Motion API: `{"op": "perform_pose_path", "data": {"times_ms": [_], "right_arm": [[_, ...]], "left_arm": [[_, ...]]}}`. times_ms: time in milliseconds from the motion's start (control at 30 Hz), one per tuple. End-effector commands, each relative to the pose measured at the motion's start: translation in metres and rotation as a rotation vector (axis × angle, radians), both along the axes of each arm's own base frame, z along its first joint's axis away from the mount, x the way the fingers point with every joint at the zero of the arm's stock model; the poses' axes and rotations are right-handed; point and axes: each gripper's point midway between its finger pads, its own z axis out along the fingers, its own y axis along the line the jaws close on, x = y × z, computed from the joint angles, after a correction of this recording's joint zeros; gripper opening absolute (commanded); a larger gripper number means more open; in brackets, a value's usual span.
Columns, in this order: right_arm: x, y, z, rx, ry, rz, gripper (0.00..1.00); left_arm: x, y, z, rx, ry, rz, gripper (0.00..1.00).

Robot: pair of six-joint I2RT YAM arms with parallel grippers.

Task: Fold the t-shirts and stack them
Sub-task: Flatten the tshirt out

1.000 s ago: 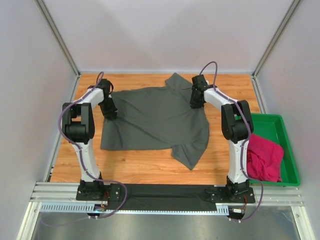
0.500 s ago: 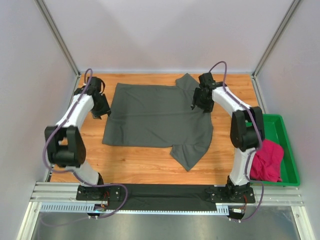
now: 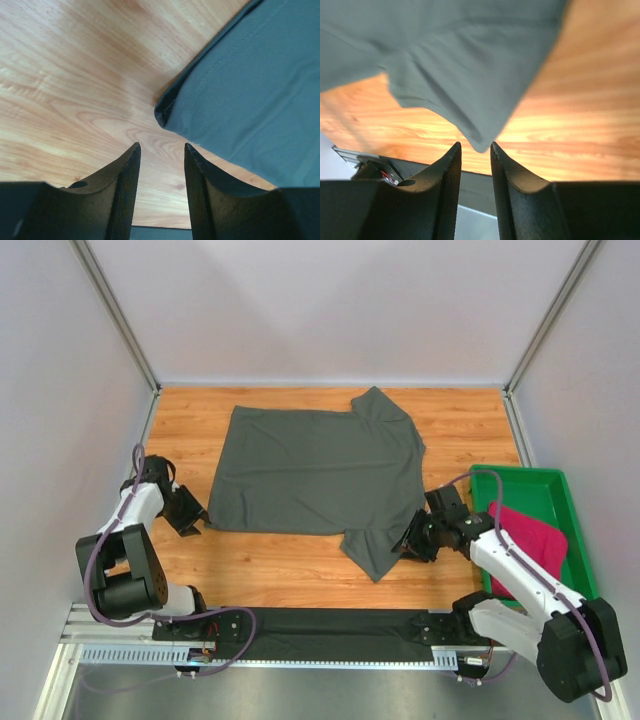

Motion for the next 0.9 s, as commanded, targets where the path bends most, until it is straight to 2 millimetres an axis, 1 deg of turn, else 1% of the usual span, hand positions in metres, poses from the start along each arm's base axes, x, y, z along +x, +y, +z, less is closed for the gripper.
{"op": "perform_pose_path", "data": {"times_ms": [0,33,67,100,133,167,200,267,333,367,400,433,467,533,567,633,667,733,767,800,833,867], "right_arm": [[0.001,0.03,0.009,0.13,-0.018,-0.012,0.36],[-0.005,0.03,0.001,0.12,0.008,-0.009,0.39],[-0.008,0.031,-0.002,0.115,0.018,-0.01,0.43],[-0.011,0.033,-0.005,0.116,0.026,-0.006,0.51],[-0.013,0.033,-0.009,0.113,0.039,-0.006,0.54],[-0.019,0.032,-0.017,0.109,0.069,-0.008,0.56],[-0.021,0.034,-0.018,0.118,0.079,-0.011,0.57],[-0.025,0.036,-0.026,0.115,0.1,-0.015,0.57],[-0.028,0.038,-0.031,0.11,0.112,-0.013,0.55],[-0.028,0.039,-0.032,0.109,0.118,-0.014,0.54],[-0.033,0.04,-0.037,0.095,0.141,-0.001,0.49],[-0.033,0.042,-0.037,0.093,0.146,-0.001,0.47],[-0.032,0.043,-0.038,0.09,0.142,0.001,0.47],[-0.031,0.047,-0.044,0.088,0.15,-0.003,0.4],[-0.03,0.047,-0.046,0.082,0.15,-0.006,0.38],[-0.027,0.047,-0.049,0.062,0.154,-0.005,0.34],[-0.026,0.044,-0.051,0.04,0.149,0.004,0.33],[-0.029,0.041,-0.049,0.017,0.161,0.013,0.22],[-0.03,0.039,-0.048,0.01,0.159,0.021,0.16],[-0.037,0.034,-0.048,-0.008,0.182,0.025,0.05],[-0.038,0.033,-0.042,-0.01,0.173,0.034,0.01],[-0.04,0.029,-0.04,-0.031,0.172,0.04,0.0]], "left_arm": [[0.023,-0.002,0.009,-0.035,-0.104,-0.01,0.49],[0.022,-0.001,0.006,-0.032,-0.096,-0.005,0.49],[0.022,0.0,0.006,-0.027,-0.096,-0.003,0.5],[0.024,0.001,0.004,-0.024,-0.098,0.0,0.5],[0.024,0.001,0.001,-0.031,-0.092,0.003,0.5],[0.027,0.0,-0.001,-0.039,-0.091,0.007,0.5],[0.028,0.0,-0.002,-0.045,-0.084,0.008,0.5],[0.028,0.001,-0.01,-0.048,-0.057,0.016,0.5],[0.027,0.003,-0.014,-0.038,-0.044,0.022,0.49],[0.026,0.004,-0.017,-0.032,-0.041,0.025,0.49],[0.025,0.005,-0.019,-0.029,-0.034,0.024,0.48],[0.025,0.005,-0.021,-0.027,-0.027,0.023,0.47],[0.023,0.005,-0.023,-0.027,-0.021,0.021,0.44],[0.022,0.006,-0.025,-0.018,-0.014,0.019,0.4],[0.02,0.006,-0.027,-0.014,-0.01,0.017,0.36],[0.02,0.008,-0.028,-0.006,-0.009,0.01,0.31],[0.019,0.008,-0.028,-0.004,-0.007,0.01,0.25],[0.018,0.01,-0.028,0.006,-0.006,0.002,0.19],[0.018,0.01,-0.028,0.011,-0.004,-0.003,0.14],[0.018,0.012,-0.03,0.02,-0.002,0.0,0.12],[0.017,0.012,-0.029,0.021,-0.003,-0.003,0.1],[0.017,0.012,-0.029,0.023,0.0,-0.009,0.05]]}}
